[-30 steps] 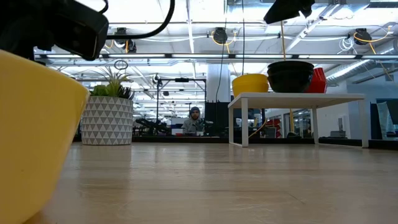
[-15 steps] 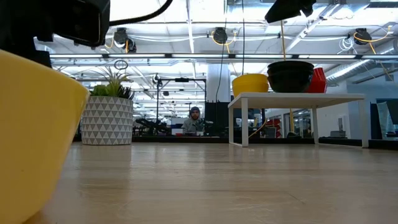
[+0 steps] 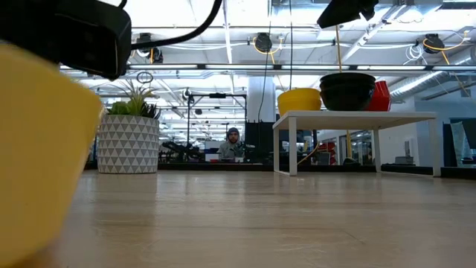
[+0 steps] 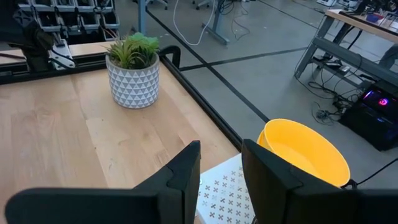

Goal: Pick & Place Mini bowls
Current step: Stack the yellow bowl on top of the yellow bowl on the shelf

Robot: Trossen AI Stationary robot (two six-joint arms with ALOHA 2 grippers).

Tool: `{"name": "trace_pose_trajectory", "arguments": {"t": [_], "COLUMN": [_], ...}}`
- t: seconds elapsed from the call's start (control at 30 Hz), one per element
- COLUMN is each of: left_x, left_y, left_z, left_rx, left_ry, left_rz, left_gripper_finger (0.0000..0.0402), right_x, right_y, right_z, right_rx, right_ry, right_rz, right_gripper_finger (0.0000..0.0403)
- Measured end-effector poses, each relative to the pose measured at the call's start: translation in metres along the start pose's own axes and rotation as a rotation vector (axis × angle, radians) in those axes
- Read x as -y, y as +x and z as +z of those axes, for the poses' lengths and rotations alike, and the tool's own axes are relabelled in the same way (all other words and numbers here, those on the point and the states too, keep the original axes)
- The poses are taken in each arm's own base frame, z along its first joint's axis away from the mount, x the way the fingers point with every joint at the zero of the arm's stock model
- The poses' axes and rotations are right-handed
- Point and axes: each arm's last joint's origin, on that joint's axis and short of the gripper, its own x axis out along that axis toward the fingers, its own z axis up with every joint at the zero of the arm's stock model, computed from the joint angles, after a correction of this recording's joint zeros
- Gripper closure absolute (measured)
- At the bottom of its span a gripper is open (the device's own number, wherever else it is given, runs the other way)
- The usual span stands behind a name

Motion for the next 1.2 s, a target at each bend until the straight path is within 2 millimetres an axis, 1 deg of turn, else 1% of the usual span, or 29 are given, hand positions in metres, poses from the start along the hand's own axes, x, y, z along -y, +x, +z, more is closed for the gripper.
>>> {"name": "trace_pose_trajectory", "arguments": {"t": [0.1,0.17,0.23,0.33,0.37,0.47,0.53,0.67,0.77,0.87,1.03,1.13,1.2], "left_x": [-0.001,-0.002,-0.003,-0.004,-0.006,-0.009,-0.013,-0.024,-0.038,-0.059,-0.100,-0.124,-0.135], "left_y": [0.000,0.000,0.000,-0.001,-0.001,-0.004,-0.010,-0.027,-0.043,-0.061,-0.089,-0.107,-0.120], "left_z": [0.000,0.000,0.001,0.004,0.005,0.011,0.017,0.035,0.055,0.082,0.127,0.142,0.153], "left_rx": [-0.003,0.002,0.002,-0.002,-0.005,0.000,0.009,0.052,0.117,0.198,0.324,0.365,0.421], "left_ry": [0.012,0.026,0.037,0.053,0.050,0.028,0.013,0.005,0.037,0.082,0.144,0.149,0.158], "left_rz": [0.015,0.020,0.022,0.018,0.018,0.018,0.024,0.039,0.048,0.078,0.149,0.201,0.234], "left_gripper_finger": [0.0273,0.0288,0.0318,0.0379,0.0389,0.0390,0.0391,0.0395,0.0387,0.0384,0.0394,0.0390,0.0382], "right_x": [0.000,0.000,0.000,0.000,0.000,0.000,0.000,0.000,-0.001,-0.004,-0.008,-0.010,-0.013], "right_y": [0.000,0.000,0.000,0.000,0.000,0.000,0.000,0.000,0.000,0.000,0.001,0.003,0.005], "right_z": [0.000,-0.001,-0.001,-0.001,-0.001,-0.001,-0.001,-0.001,-0.001,-0.001,-0.002,-0.002,-0.003], "right_rx": [-0.003,-0.005,-0.006,-0.007,-0.007,-0.007,-0.007,-0.008,-0.014,-0.015,-0.023,-0.027,-0.033], "right_ry": [-0.002,-0.003,-0.004,-0.004,-0.004,-0.004,-0.004,-0.032,-0.072,-0.083,-0.089,-0.127,-0.161], "right_rz": [0.000,0.000,-0.001,-0.001,-0.001,-0.001,-0.001,0.001,0.044,0.130,0.235,0.275,0.301], "right_gripper_finger": [0.0298,0.0298,0.0298,0.0298,0.0298,0.0298,0.0298,0.0298,0.0298,0.0298,0.0298,0.0298,0.0298]}}
